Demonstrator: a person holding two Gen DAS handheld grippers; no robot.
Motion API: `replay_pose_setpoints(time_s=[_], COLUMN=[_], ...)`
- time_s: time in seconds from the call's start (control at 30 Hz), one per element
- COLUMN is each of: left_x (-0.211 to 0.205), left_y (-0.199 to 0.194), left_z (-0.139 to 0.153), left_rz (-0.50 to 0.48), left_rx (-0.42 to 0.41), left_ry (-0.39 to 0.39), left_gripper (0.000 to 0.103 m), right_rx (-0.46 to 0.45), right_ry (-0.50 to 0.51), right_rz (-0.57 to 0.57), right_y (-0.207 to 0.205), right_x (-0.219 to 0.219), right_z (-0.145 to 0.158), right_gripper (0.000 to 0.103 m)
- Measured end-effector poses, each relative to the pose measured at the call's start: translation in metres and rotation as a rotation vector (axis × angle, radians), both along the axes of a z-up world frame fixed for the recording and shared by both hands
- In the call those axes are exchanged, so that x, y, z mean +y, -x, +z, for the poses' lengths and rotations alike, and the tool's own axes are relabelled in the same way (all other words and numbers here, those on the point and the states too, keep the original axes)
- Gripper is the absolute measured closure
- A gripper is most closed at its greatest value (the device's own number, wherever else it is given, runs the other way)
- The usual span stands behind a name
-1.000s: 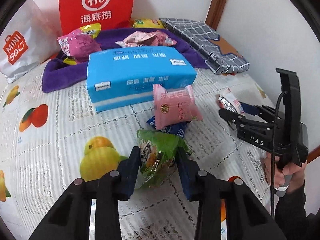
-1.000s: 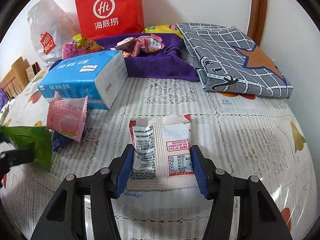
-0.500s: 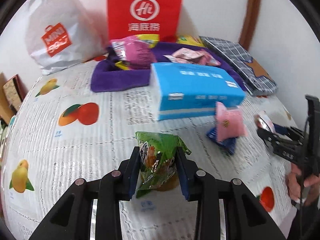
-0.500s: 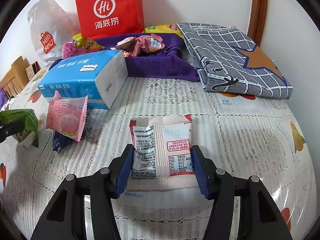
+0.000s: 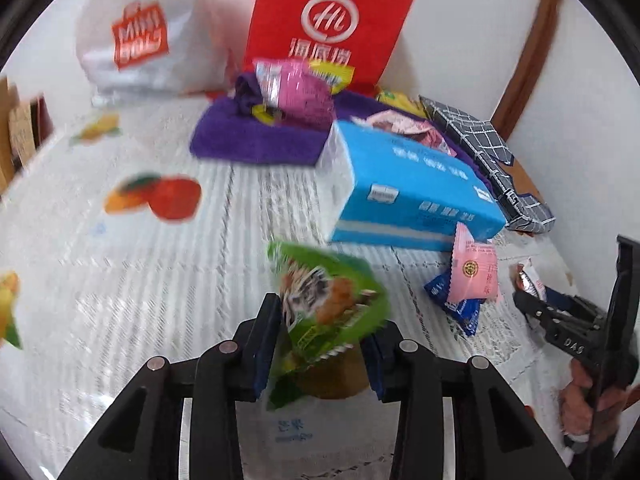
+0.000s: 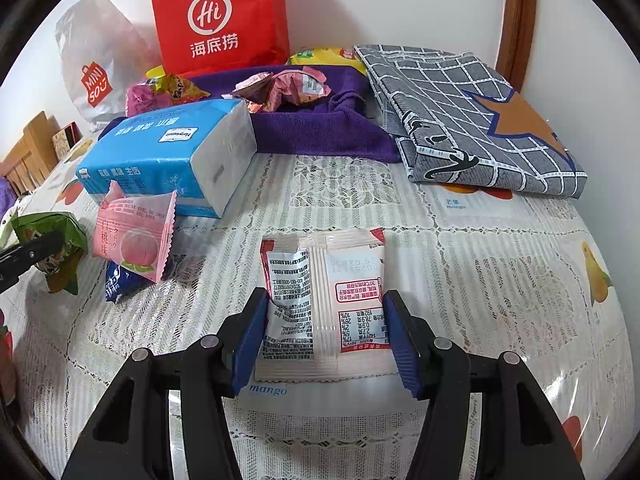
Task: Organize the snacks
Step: 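Lift the green snack bag with the left tool while the right holds the white packet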
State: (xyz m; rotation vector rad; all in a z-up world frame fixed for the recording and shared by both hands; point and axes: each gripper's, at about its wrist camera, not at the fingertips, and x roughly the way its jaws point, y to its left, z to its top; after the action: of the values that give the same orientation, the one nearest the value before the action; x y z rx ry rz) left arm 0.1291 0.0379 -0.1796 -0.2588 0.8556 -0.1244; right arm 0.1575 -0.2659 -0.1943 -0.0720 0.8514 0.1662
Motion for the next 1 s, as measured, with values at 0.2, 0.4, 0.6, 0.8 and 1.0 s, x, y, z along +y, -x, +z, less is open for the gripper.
replay_pose_setpoints(time_s=[0.2,0.4,0.6,0.8,1.0], left_x=[-0.0042,-0.0051,-0.0064,-0.0054,-0.0052], left_y=[0.0005,-0.0015,-0.0008,-0.0006,-0.0003], left_z=[-0.0003,0.0001,0.0002,0.0000,0.0000], left_rz=[0.005,0.005,0.006,0.007,0.007], left_rx=[0.001,0.004,0.004,0.002,0.002], left_ry=[-0.029,-0.040,-0.049,-0.028,-0.033], left_gripper=[0.065,0.066,0.066,0.066,0.068], right_rx=[0.000,0.001,0.002,0.002,0.003], right_ry=[0.002,0.005,0.005,0.005,0.003], right_rz=[0.000,-0.003,-0.001,0.000,0.000], right_y=[-0.0003,-0.0006,-0.0013,-0.0018,-0.0017], right_x=[-0.0002,-0.0002,-0.0001,-0.0005,-0.0008], right_z=[-0.0002,-0.0003,-0.0003,-0.0004,-0.0006], right_gripper=[0.045,0.044,0.044,0.044,0.043])
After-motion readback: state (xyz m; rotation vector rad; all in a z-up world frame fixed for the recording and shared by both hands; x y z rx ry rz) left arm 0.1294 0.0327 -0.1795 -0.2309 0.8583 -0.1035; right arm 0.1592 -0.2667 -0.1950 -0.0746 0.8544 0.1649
